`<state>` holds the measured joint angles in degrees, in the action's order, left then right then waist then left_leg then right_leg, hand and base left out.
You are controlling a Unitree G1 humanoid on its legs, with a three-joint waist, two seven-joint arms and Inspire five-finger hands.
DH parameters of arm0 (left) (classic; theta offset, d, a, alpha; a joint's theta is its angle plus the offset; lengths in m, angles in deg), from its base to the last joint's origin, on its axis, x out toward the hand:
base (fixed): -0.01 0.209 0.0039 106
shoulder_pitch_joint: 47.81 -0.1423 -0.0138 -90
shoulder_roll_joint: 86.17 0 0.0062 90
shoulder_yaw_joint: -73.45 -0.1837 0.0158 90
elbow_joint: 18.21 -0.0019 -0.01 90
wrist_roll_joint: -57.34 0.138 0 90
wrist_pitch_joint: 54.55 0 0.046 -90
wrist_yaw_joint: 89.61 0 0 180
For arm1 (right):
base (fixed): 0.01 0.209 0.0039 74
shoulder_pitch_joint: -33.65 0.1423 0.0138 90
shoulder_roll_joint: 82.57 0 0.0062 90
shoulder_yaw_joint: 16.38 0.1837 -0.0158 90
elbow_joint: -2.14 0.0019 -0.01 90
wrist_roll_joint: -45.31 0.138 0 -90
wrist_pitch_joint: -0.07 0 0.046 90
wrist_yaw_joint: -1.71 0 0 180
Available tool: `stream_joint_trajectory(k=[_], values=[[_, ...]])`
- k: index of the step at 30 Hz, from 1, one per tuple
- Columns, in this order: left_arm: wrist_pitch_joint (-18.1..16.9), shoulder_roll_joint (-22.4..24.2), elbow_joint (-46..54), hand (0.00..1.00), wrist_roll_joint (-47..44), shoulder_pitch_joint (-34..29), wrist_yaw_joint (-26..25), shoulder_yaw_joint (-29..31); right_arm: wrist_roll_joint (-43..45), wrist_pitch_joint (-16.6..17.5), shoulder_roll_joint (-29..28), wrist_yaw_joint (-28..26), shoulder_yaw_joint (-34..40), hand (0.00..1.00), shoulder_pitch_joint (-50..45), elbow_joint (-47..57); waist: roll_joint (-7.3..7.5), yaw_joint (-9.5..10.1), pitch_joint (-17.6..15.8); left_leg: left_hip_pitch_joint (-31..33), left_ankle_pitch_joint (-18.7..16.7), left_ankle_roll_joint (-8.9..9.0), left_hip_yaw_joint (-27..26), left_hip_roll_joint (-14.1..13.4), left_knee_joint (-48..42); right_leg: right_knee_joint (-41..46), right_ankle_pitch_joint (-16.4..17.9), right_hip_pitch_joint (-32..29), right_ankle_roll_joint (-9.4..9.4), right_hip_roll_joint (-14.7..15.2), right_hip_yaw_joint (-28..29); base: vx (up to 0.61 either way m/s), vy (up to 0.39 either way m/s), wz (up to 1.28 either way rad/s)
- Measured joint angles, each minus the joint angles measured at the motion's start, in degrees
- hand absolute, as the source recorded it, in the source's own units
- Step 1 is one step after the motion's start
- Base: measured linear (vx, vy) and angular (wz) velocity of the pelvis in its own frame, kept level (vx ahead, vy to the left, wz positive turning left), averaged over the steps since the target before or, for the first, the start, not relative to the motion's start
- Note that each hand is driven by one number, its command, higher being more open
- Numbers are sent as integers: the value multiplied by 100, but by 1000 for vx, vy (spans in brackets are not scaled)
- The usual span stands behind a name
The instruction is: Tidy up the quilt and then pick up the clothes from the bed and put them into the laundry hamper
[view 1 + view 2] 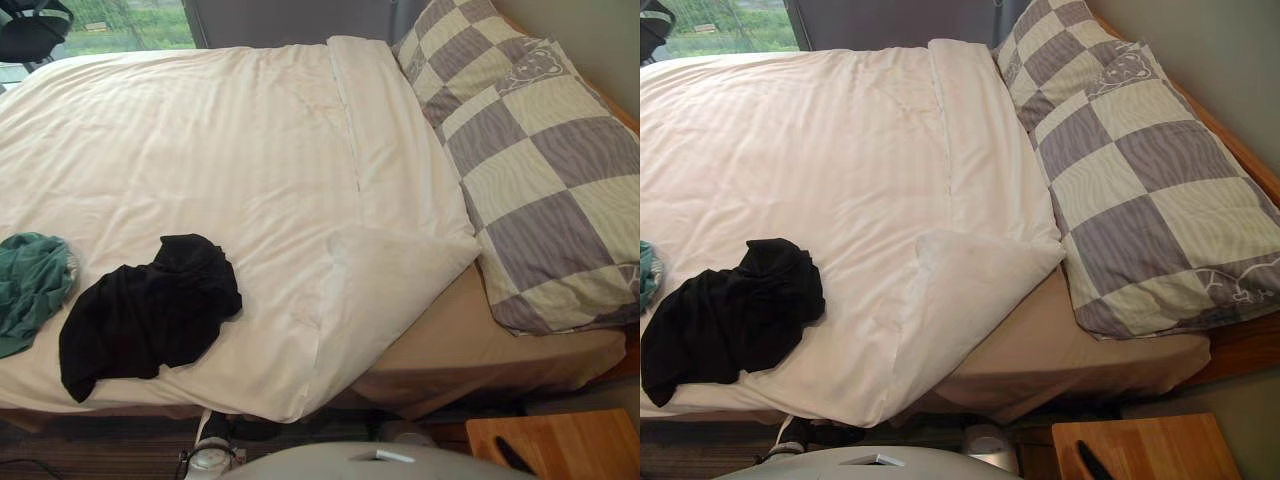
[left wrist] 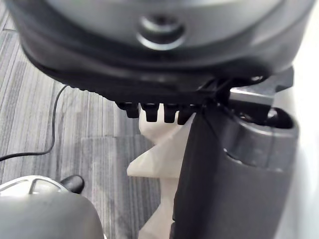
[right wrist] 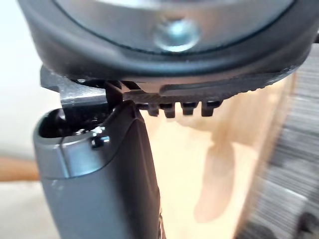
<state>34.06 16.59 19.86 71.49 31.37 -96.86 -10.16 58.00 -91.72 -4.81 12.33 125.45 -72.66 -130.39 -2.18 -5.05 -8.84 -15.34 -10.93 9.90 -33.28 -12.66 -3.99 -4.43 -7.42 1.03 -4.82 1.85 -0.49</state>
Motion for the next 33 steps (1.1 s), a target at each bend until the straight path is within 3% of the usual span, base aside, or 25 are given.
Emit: stream_joint_trajectory(k=[2,8,11,15,22,29,33], values=[[46,-149,733,100,18,-487,179,-502,190,-20,274,154,301,100,-231,953,35,-2,1,-1,-3,-5,-26,6,-12,142,111,-46,-34,27,-62,18,-2,11],[199,-287,2465,100,1,-1270,812,-900,108,140,831,474,767,100,-218,3891,270,26,133,84,-11,-20,-256,-4,-204,352,206,-197,-69,106,-113,-31,-3,5],[294,-346,2779,100,22,-1443,1004,-898,-112,270,878,620,779,100,-34,4439,406,85,142,102,-21,-21,-257,-16,-228,347,228,-195,-75,112,-153,-62,-34,5],[336,-343,2791,100,235,-1450,1094,-964,-182,268,878,693,629,100,42,4653,366,154,223,185,-146,-14,-267,-77,-440,361,233,-210,-66,115,-173,-30,-12,-2],[523,-247,3095,100,444,-1632,1381,-1006,-403,326,894,335,-175,100,172,5733,213,163,329,244,-180,-15,-256,-96,-484,441,298,-289,-58,113,-203,-8,-11,1],[717,-249,3491,100,475,-1703,1721,-912,-806,810,1182,-556,-1724,100,542,6264,329,181,625,507,-151,-62,94,34,-458,216,99,-277,-100,207,-346,-7,-20,12],[802,-122,3926,100,506,-1851,1950,-784,-799,817,1055,-1181,-2674,100,560,6254,422,201,621,562,-94,-154,303,236,-349,11,-21,-184,-183,333,-418,-46,7,21]])
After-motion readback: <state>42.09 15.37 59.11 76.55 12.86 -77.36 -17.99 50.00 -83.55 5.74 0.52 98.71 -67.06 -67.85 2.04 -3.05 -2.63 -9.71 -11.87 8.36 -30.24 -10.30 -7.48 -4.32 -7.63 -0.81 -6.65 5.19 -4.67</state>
